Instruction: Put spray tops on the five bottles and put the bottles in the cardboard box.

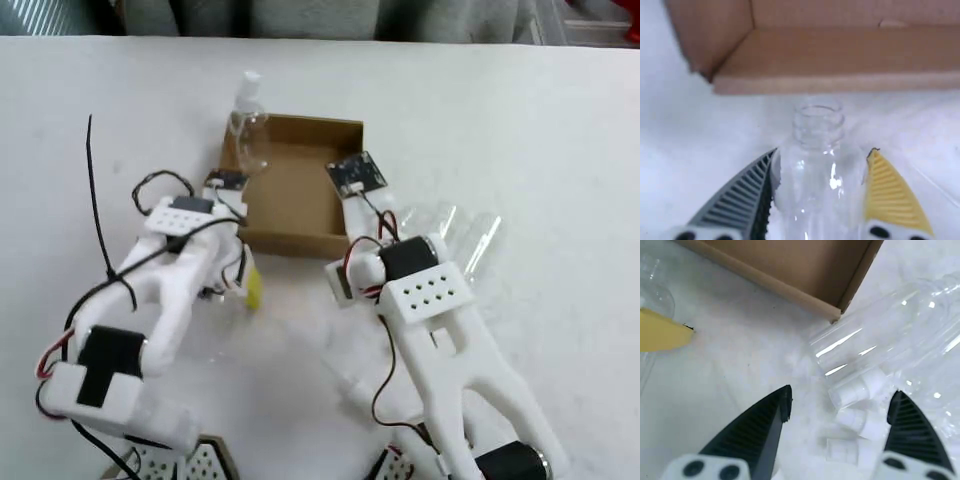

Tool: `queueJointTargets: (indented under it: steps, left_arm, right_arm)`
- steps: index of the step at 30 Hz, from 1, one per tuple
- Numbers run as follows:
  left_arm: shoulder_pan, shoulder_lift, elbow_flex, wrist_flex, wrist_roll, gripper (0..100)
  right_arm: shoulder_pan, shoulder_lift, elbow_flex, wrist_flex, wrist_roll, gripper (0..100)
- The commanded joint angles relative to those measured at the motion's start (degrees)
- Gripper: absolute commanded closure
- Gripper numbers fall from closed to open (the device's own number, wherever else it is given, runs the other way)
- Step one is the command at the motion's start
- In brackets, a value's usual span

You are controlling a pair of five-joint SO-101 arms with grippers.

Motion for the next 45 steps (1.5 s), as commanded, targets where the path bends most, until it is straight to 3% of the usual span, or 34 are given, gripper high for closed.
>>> queueJointTargets:
  steps: [1,10,20,30,45]
  left_arm:
    - [-0.4,-6.2,2.0,-0.8,0.7,73]
    - [-0.6,-7.6,2.5,-0.8,0.7,72]
    - [0.0,-7.6,2.6,-0.4,0.7,52]
    - [0.0,-7.6,2.1,-1.1,0.8,66]
    - [2.2,-7.5,2.0,-1.3,11.7,63]
  right_arm:
    - [0.5,-1.9,-0.4,-0.7,0.7,71.9]
    - [0.5,-1.9,0.2,-0.8,0.7,71.9]
    - [0.5,-2.0,0.2,-0.8,0.8,71.9]
    - [0.5,-2.0,0.2,-0.8,0.8,71.9]
    - [0.5,-2.0,0.4,-1.9,0.8,71.9]
